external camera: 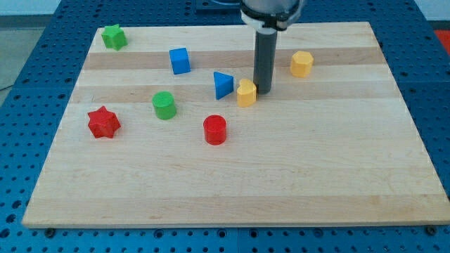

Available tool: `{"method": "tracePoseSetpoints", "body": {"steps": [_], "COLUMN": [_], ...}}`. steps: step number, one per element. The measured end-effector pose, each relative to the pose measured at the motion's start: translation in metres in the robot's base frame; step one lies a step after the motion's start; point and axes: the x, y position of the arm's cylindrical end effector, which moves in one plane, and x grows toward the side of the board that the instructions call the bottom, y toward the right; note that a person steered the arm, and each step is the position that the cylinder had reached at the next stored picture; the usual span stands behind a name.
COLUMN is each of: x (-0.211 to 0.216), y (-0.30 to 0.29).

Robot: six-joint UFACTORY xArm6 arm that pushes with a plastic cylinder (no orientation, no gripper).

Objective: Move the yellow heart towards the top center

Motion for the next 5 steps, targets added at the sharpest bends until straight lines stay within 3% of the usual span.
{"method": "tracePoseSetpoints", "body": {"steps": [1, 2, 5], "x": [0.038, 0.038, -0.024], "y": [0.001, -0.034, -0.044]}}
